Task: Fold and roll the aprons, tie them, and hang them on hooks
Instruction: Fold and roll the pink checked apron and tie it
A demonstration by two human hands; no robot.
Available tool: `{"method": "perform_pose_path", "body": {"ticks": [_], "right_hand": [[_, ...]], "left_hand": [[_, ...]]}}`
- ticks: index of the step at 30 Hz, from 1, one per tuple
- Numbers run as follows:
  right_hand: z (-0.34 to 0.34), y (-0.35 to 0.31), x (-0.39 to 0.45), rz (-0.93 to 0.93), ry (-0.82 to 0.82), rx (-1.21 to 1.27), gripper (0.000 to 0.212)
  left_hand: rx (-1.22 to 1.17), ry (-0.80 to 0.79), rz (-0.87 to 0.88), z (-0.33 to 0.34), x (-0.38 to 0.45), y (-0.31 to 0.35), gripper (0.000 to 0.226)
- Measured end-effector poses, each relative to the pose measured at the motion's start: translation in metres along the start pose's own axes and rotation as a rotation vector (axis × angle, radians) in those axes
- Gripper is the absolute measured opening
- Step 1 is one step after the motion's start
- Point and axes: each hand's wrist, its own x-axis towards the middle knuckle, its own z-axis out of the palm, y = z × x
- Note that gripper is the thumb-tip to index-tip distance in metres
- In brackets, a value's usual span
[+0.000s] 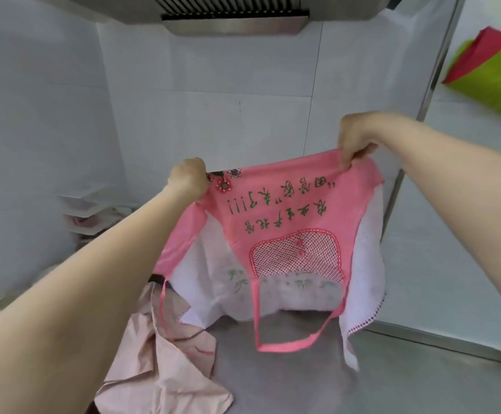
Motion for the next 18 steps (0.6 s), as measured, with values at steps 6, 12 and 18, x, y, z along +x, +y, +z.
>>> {"method": "perform_pose_path", "body": {"ticks": [6, 12, 18], "right_hand": [[0.022, -0.008, 0.007, 0.067, 0.093, -0.04, 0.023], [0.039, -0.025, 0.013, -0.034, -0.244, 0.194, 0.006], [0.052, -0.042, 0.018, -0.035, -0.163, -0.029, 0.022]], "left_hand": [[-0.385, -0.162, 0.037, 0.003, -0.005, -0.005, 0.017], [-0.289, -0.112, 0.005, 0.013, 0.001, -0.033, 0.028], [-0.162, 0.145, -0.223, 0.009, 0.005, -0.022, 0.029]]}}
